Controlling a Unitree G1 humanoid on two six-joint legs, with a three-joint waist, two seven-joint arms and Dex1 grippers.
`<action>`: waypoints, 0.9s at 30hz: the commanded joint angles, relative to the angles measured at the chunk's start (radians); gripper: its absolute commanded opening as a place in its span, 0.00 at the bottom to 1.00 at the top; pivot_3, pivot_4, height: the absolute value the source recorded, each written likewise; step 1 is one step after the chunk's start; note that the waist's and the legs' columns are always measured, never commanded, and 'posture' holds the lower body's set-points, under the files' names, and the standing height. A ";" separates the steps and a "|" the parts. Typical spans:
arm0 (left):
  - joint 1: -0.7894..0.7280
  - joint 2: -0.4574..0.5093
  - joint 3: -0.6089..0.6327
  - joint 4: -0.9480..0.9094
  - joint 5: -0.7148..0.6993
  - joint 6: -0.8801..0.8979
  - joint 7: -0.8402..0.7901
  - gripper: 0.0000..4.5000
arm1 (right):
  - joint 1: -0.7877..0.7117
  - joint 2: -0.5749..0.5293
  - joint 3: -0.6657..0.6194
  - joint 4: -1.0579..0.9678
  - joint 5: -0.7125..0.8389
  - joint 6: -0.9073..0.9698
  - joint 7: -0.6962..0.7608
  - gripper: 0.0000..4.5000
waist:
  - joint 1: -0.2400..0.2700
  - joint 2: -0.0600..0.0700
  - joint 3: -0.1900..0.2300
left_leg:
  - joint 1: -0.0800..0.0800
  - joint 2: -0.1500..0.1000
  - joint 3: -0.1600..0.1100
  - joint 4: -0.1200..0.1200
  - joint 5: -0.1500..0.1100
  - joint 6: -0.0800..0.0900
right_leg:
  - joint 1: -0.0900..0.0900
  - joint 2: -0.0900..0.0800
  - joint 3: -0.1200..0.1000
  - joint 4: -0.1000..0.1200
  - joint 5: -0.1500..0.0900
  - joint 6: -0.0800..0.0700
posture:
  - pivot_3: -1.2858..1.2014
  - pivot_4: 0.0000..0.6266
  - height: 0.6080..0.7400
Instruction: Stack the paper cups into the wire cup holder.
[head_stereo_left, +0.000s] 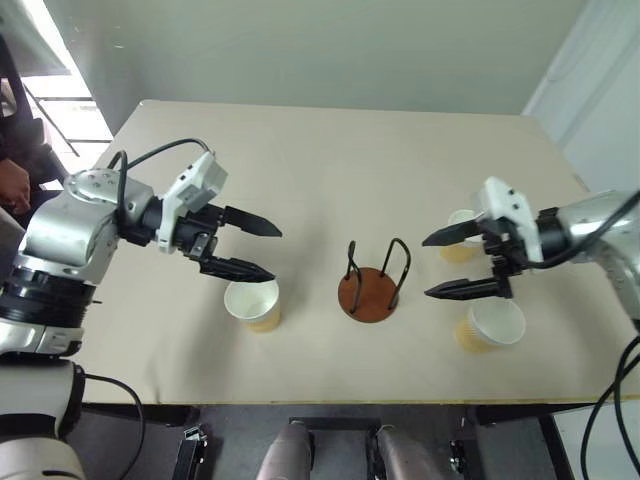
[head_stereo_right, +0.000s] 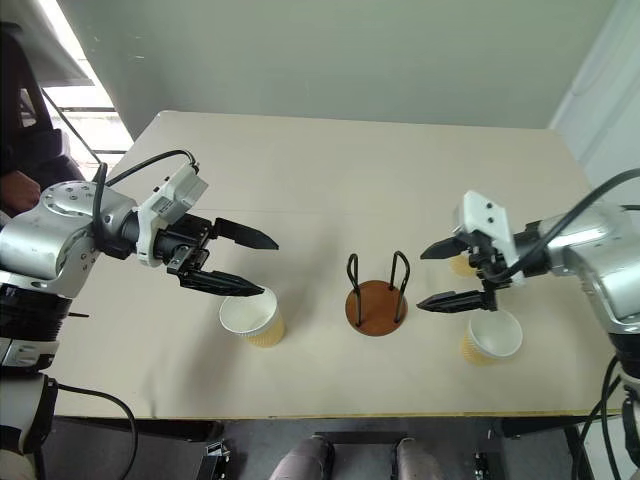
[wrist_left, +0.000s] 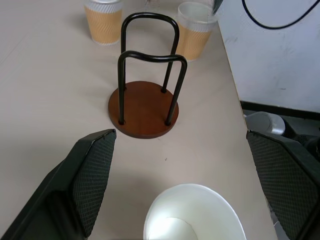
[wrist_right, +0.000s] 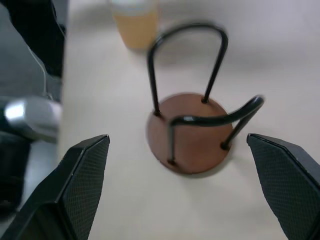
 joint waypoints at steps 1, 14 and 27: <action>-0.038 -0.014 0.012 0.011 -0.002 -0.013 -0.036 1.00 | -0.048 -0.024 -0.090 -0.013 0.055 0.059 -0.041 0.99 | 0.000 0.000 0.000 | 0.000 0.000 0.000 -0.001 0.000 0.000 | 0.000 0.000 0.000 0.000 0.000 0.000 | 0.52 0.24 1.00; -0.084 -0.054 -0.020 0.050 0.003 -0.034 -0.036 1.00 | -0.055 -0.102 0.150 0.266 -0.448 -0.540 -0.080 0.99 | 0.000 0.000 0.000 | 0.001 0.001 -0.002 -0.002 -0.003 0.007 | -0.001 0.000 -0.001 0.002 0.002 0.001 | 0.52 0.24 1.00; -0.077 -0.049 -0.004 0.036 0.008 -0.018 -0.036 1.00 | -0.120 -0.015 0.225 0.573 -0.678 -0.891 -0.082 0.99 | -0.001 0.000 0.000 | 0.000 0.001 -0.002 -0.001 -0.002 0.008 | -0.001 0.000 -0.001 0.001 0.003 0.003 | 0.52 0.24 1.00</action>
